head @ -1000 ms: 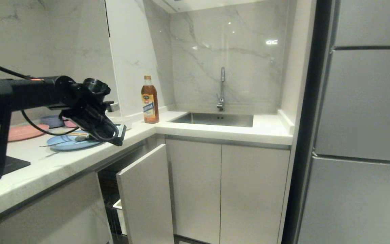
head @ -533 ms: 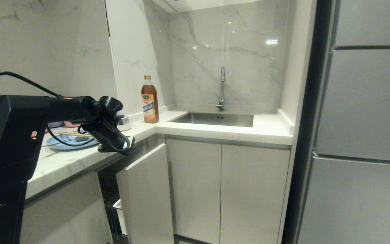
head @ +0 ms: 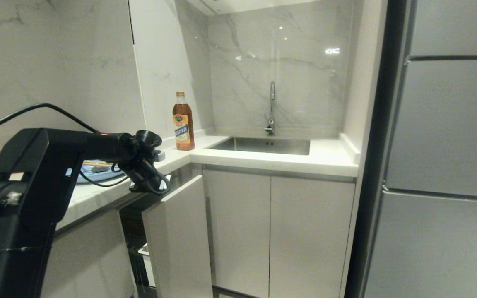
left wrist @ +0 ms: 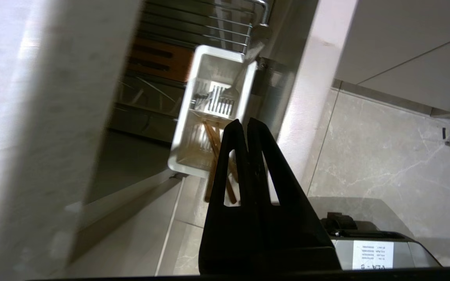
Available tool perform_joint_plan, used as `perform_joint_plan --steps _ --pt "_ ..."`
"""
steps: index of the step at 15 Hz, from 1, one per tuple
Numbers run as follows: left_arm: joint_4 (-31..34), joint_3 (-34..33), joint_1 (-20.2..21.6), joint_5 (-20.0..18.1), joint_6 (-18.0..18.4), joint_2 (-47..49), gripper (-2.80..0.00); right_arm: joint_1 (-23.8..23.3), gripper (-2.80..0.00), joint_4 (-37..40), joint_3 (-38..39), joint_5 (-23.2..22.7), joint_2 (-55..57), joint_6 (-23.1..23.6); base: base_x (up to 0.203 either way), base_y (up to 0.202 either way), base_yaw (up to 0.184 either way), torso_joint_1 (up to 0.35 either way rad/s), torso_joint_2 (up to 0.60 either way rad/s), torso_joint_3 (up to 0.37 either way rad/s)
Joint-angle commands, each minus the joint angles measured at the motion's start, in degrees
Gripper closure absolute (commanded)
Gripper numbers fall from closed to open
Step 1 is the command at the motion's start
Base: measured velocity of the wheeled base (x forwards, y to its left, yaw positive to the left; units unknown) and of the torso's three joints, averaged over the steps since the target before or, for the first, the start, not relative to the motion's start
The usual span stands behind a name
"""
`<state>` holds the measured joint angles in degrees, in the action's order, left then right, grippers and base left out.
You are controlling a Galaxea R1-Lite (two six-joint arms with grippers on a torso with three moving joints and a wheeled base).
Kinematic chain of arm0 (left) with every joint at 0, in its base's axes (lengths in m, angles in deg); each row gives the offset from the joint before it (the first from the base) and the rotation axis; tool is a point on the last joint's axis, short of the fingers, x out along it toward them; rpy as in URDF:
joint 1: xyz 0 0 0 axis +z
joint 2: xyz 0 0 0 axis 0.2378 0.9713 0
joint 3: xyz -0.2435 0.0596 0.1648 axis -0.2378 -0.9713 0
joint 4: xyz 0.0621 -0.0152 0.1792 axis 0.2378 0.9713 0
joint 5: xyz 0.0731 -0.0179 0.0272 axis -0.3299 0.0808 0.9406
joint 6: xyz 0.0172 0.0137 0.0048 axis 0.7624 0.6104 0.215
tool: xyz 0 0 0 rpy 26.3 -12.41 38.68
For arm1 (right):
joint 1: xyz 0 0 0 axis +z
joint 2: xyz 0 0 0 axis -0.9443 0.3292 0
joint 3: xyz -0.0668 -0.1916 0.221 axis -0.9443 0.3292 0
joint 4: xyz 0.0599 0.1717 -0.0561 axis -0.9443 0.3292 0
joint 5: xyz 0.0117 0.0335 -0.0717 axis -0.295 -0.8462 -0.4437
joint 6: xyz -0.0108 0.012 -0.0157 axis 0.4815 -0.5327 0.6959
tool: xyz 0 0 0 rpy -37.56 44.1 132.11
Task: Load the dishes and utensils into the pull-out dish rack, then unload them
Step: Open the cupboard
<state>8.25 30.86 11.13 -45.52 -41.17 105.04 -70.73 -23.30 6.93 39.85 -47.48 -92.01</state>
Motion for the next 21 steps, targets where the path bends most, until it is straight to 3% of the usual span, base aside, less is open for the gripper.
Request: perform_joint_plan --steps 1,10,21 --pt "0.14 0.02 -0.53 0.06 -0.24 0.51 0.0 0.04 0.0 -0.02 0.0 0.0 0.02 -0.03 0.0 0.0 0.0 0.0 0.0 0.0" --pt "1.08 -0.07 -5.71 -0.11 -4.27 0.42 0.0 0.04 0.0 -0.02 0.0 0.0 0.02 0.06 0.0 0.0 0.0 0.0 0.0 0.0" --pt "2.81 -0.11 -16.96 -0.32 -11.7 0.51 0.0 0.04 0.0 -0.02 0.0 0.0 0.02 -0.03 0.0 0.0 0.0 0.0 0.0 0.0"
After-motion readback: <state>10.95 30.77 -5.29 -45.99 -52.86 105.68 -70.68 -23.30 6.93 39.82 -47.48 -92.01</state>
